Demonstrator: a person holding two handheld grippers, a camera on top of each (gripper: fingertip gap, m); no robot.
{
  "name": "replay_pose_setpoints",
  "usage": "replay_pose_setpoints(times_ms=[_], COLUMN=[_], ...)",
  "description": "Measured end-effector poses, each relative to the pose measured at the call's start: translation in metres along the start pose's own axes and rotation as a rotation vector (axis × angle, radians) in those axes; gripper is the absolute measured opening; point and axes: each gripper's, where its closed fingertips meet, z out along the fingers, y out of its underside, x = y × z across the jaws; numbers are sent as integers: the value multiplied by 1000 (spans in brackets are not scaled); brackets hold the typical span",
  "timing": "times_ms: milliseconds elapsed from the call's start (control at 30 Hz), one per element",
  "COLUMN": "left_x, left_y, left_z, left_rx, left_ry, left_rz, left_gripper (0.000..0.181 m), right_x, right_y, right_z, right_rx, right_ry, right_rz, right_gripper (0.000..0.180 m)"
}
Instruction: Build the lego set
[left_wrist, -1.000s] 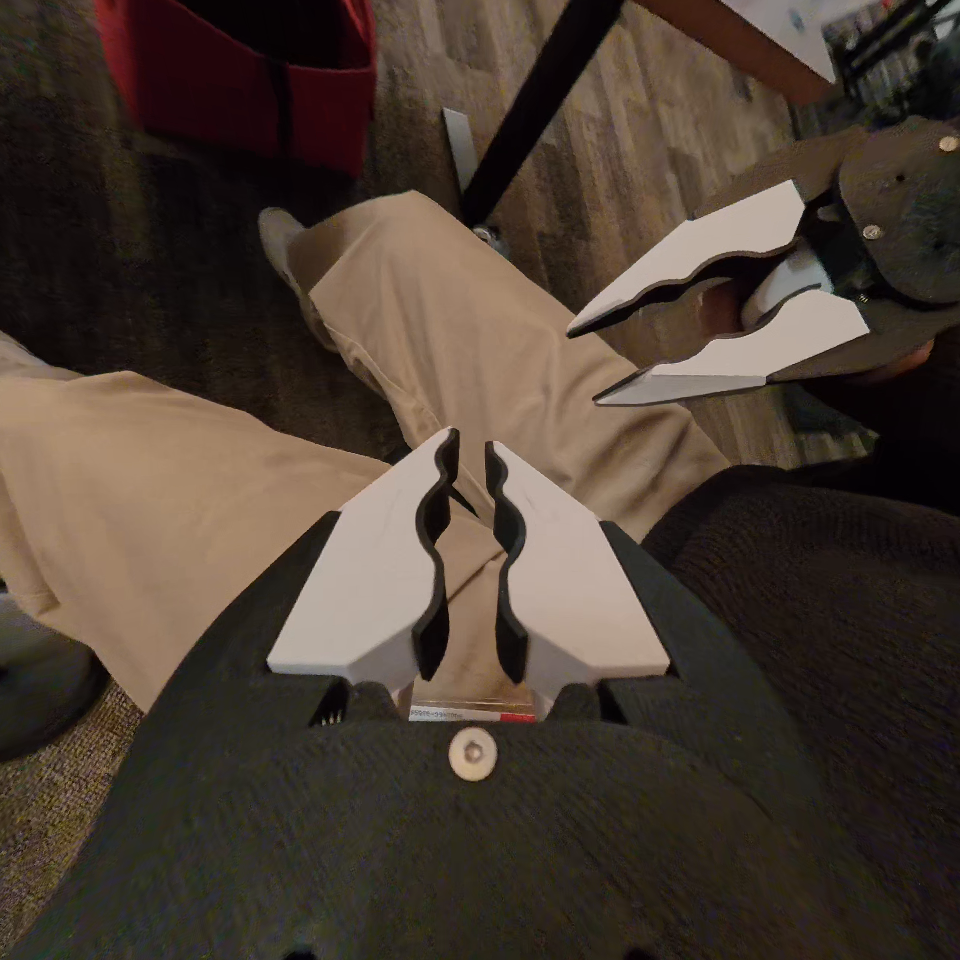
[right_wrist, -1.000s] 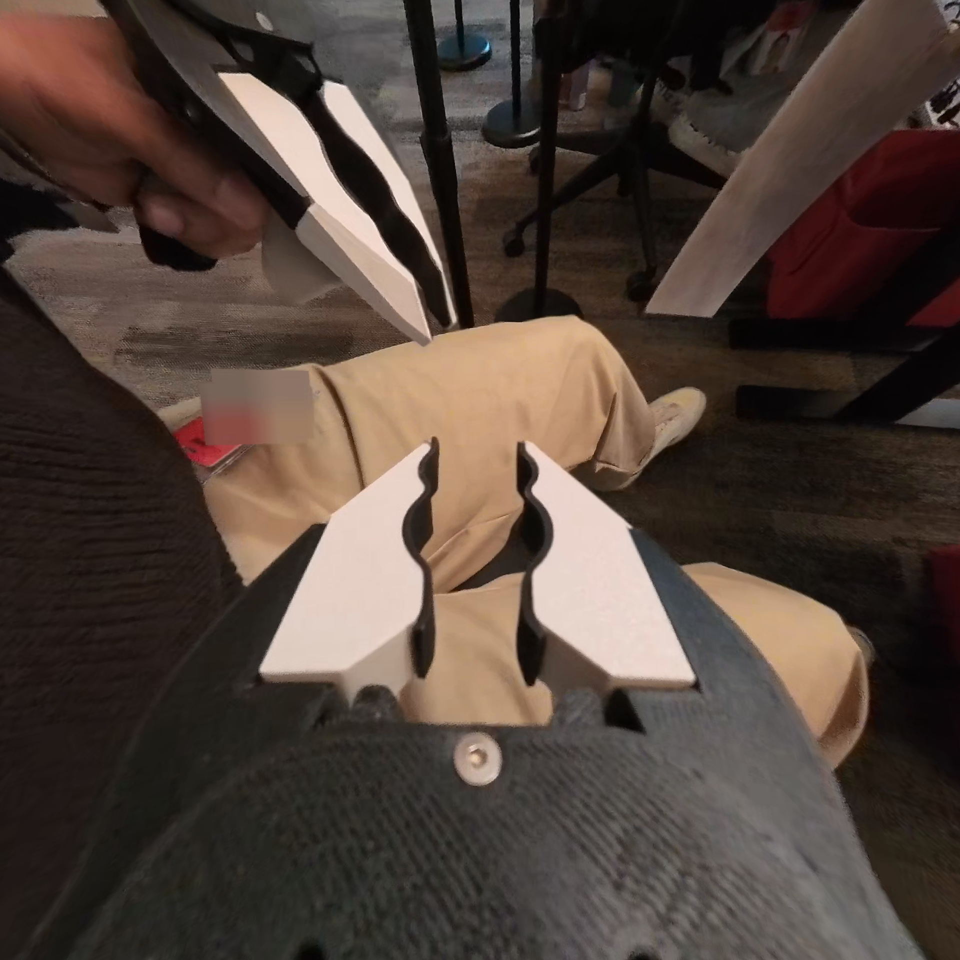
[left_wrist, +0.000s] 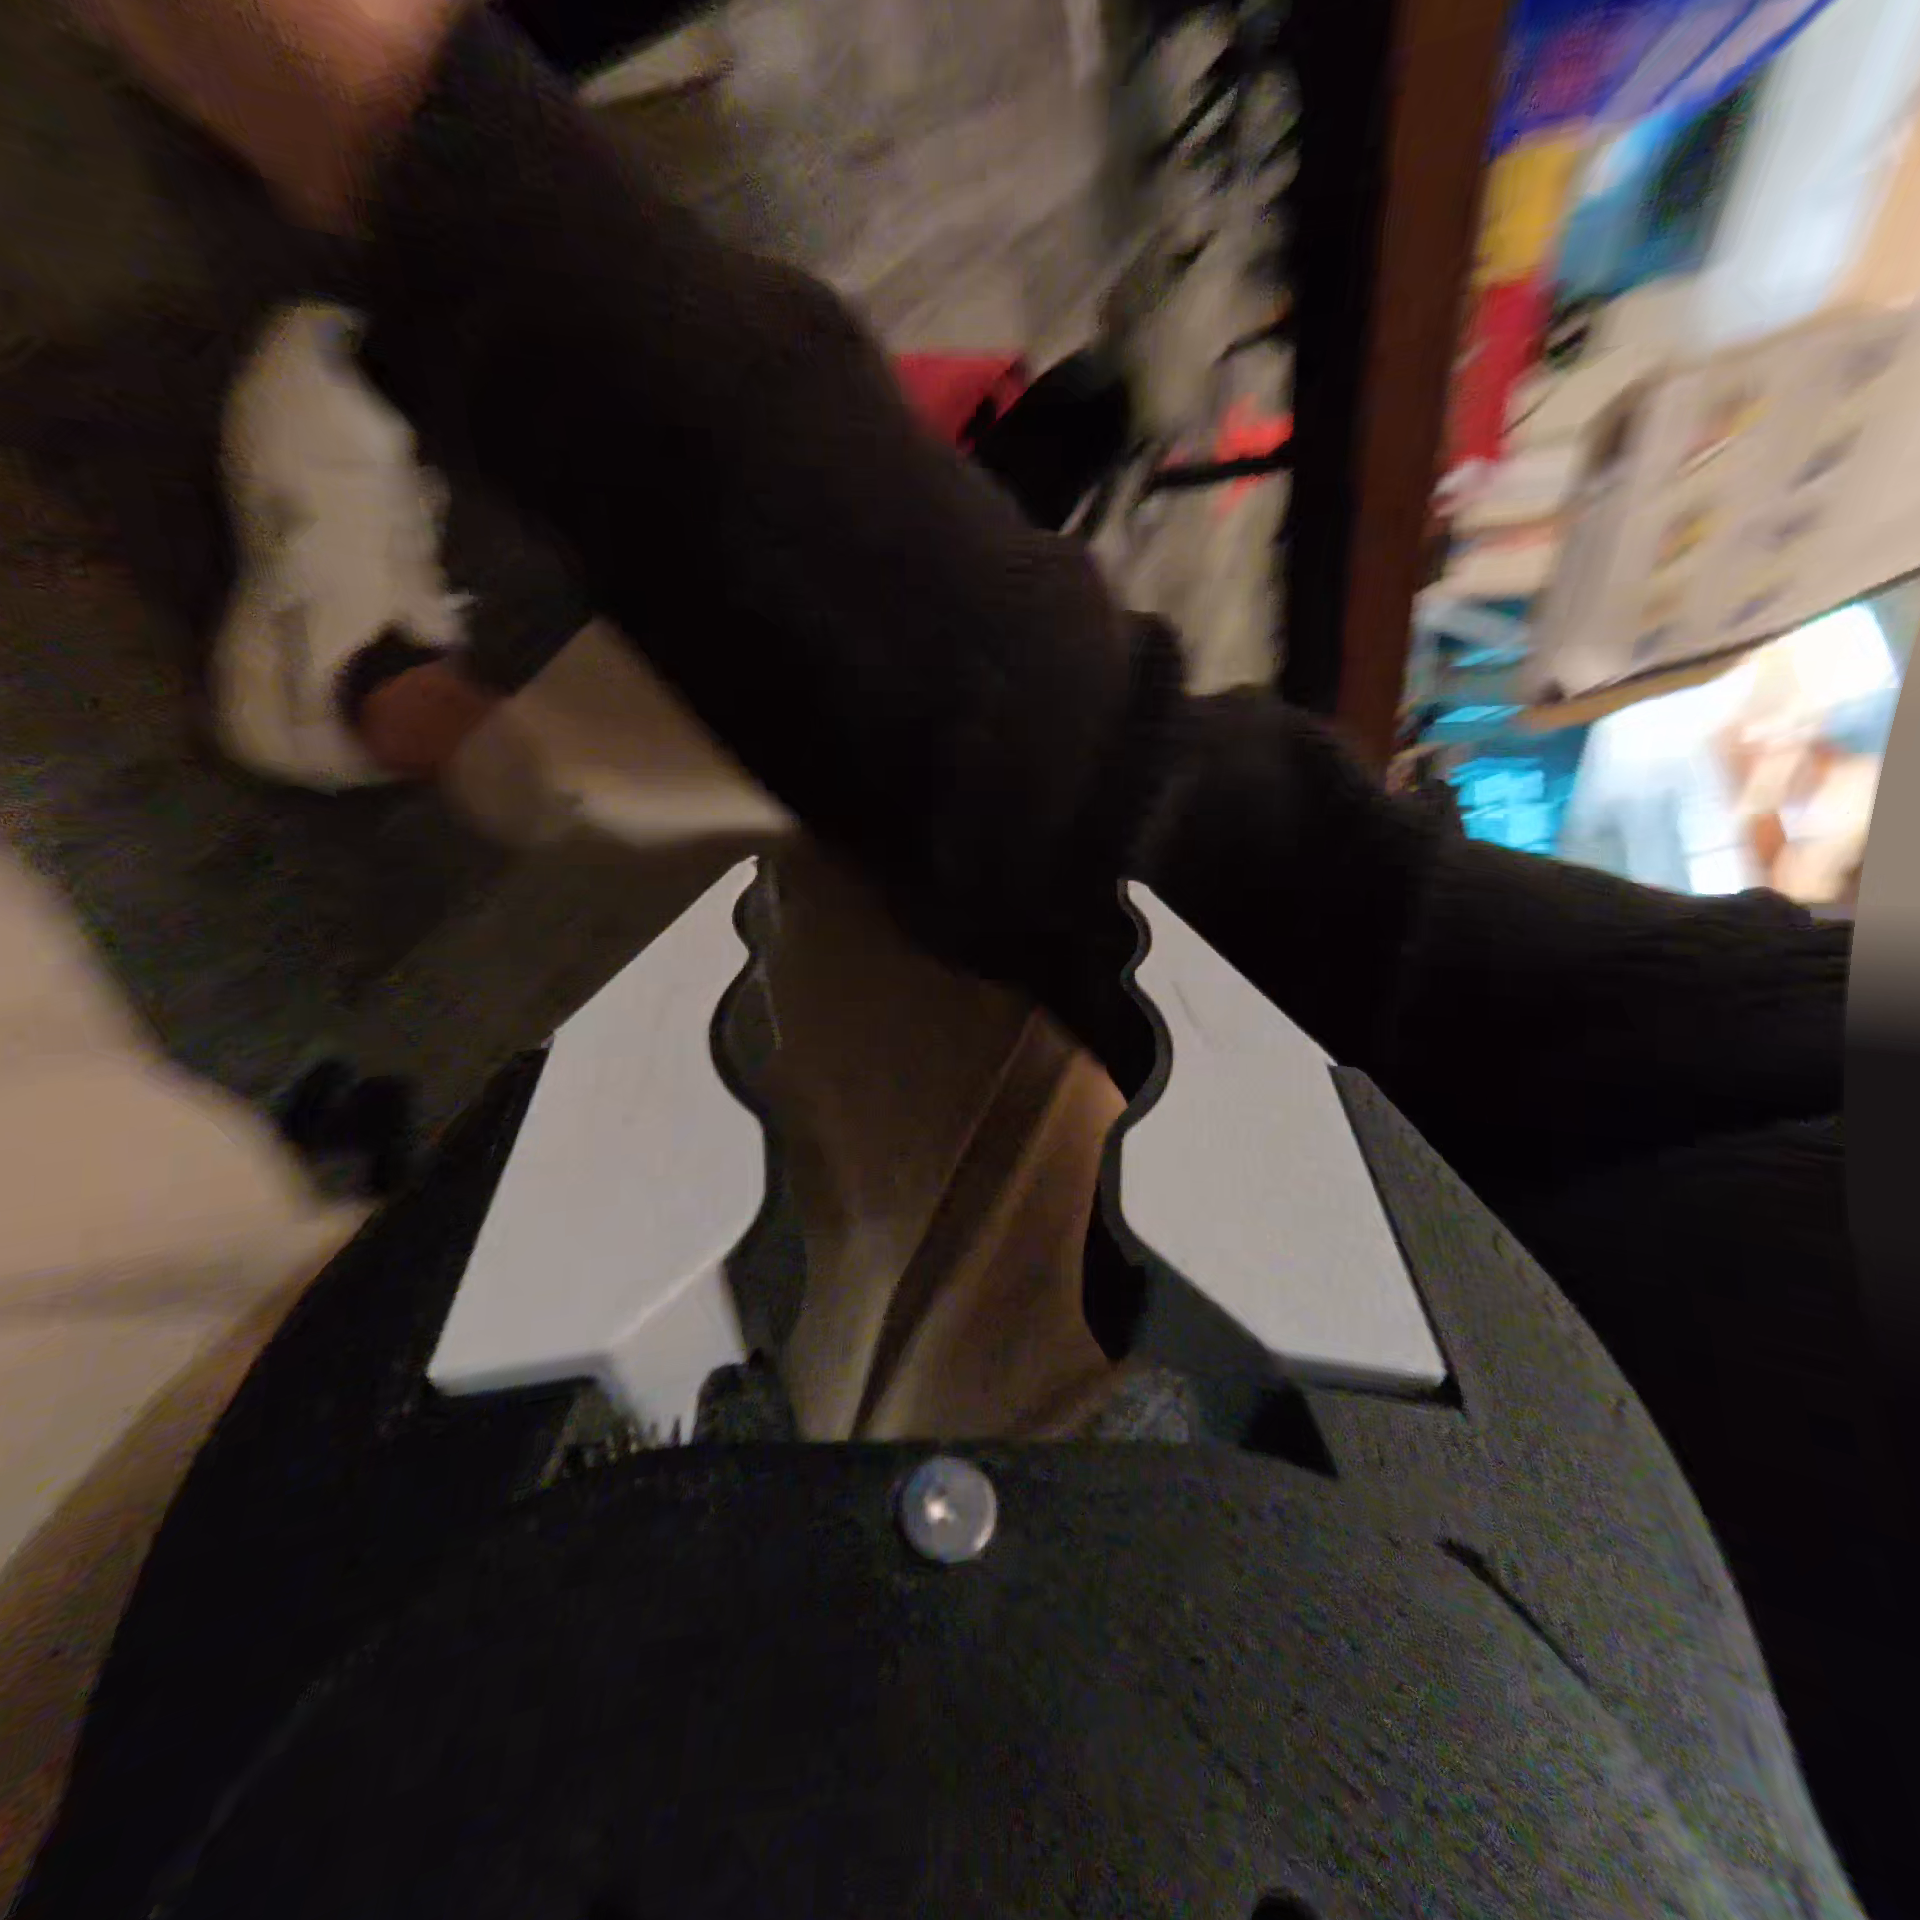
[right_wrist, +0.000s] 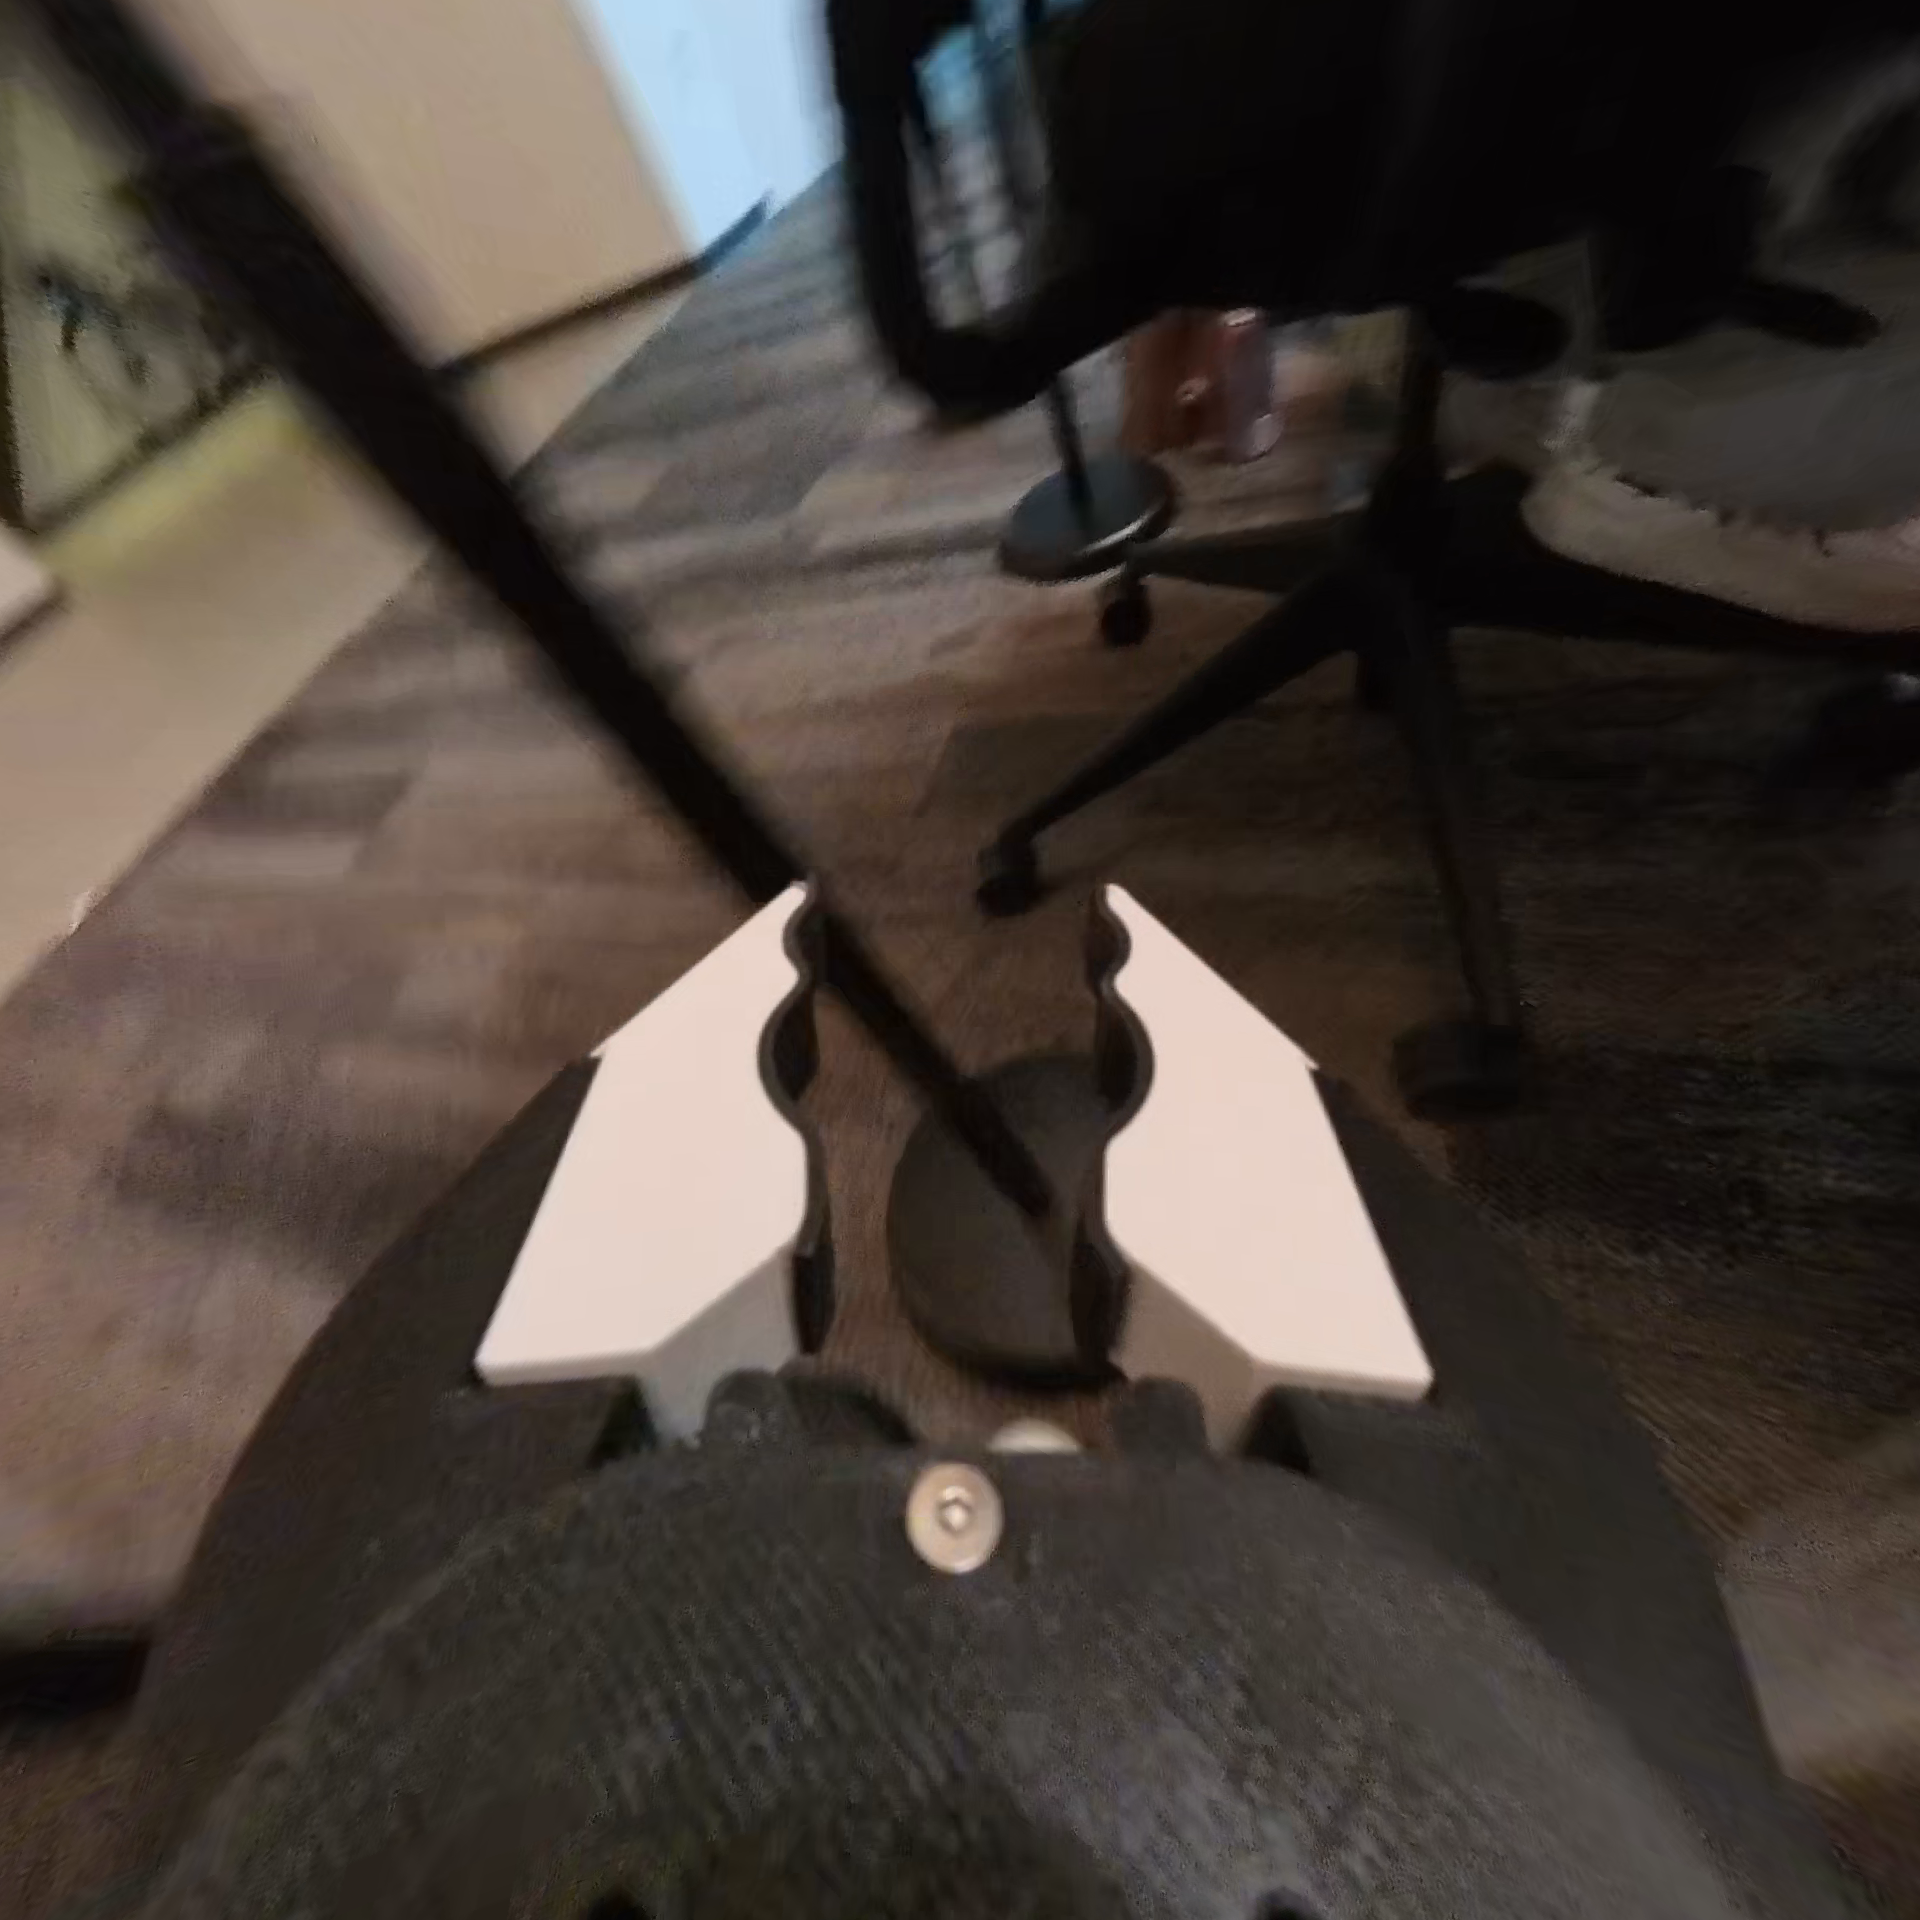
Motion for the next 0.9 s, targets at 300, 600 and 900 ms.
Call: replay_pose_setpoints(times_ms=[300, 600, 900], left_x=[-60, -120, -176], left_y=[-70, -129, -156], left_z=[66, 134, 135], left_rx=[104, -42, 95], left_ry=[-10, -137, -116], left_rz=[-56, -146, -521], left_gripper=[90, 89, 87], right_x=[308, 474, 549], right_y=[106, 166, 161], right_z=[122, 131, 238], right_rx=[-226, -257, -365], right_ry=[648, 746, 588], right_rz=[408, 663, 198], right_gripper=[41, 29, 34])
